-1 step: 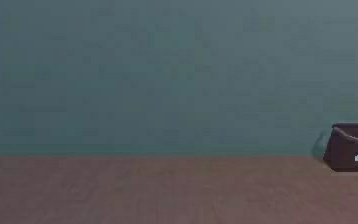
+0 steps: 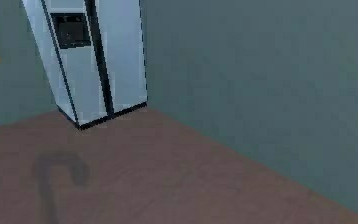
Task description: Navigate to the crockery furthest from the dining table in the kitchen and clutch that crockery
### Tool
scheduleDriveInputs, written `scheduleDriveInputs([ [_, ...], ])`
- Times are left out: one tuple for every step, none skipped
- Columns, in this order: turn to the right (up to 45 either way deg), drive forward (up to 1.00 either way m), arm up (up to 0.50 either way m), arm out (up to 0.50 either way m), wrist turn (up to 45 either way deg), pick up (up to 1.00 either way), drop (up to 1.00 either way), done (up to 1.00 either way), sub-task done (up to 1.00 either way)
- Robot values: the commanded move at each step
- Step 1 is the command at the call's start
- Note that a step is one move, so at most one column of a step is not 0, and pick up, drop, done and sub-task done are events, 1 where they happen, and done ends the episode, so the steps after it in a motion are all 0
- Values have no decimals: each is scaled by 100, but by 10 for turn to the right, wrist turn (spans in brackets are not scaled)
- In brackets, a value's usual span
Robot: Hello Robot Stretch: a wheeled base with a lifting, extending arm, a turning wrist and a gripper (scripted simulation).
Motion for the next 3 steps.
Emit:
scheduleDriveInputs([
  [-450,0,0,0,0,0,0,0,0],
  [-450,0,0,0,0,0,0,0,0],
  [-450,0,0,0,0,0,0,0,0],
])
